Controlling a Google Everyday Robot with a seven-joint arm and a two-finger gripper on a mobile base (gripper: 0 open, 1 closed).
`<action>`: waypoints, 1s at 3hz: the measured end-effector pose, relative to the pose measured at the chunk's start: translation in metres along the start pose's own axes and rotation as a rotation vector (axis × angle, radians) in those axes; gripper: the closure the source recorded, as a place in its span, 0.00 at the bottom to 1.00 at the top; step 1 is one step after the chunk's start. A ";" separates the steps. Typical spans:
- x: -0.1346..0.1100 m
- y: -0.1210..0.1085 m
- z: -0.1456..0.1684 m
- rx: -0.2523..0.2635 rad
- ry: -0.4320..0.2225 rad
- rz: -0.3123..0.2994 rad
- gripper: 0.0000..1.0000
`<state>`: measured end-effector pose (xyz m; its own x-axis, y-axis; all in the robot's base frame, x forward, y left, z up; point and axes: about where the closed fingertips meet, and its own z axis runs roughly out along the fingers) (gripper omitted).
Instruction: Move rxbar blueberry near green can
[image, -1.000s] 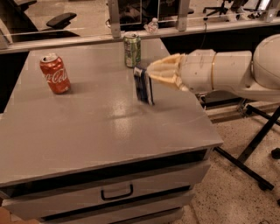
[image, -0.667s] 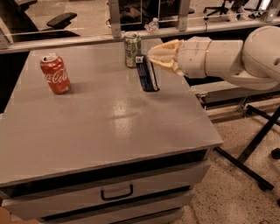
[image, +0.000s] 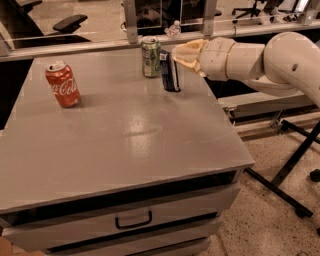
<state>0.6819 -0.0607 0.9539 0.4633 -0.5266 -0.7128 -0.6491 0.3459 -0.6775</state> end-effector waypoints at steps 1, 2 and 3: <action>0.017 -0.006 0.018 0.015 -0.001 0.013 0.84; 0.028 -0.009 0.033 0.019 0.002 0.024 0.61; 0.036 -0.010 0.040 0.020 0.018 0.032 0.38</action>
Offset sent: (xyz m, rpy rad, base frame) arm 0.0595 0.0068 -0.0301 0.0270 0.0201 -0.0373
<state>0.7288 -0.0521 0.9279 0.4313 -0.5289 -0.7309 -0.6513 0.3781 -0.6579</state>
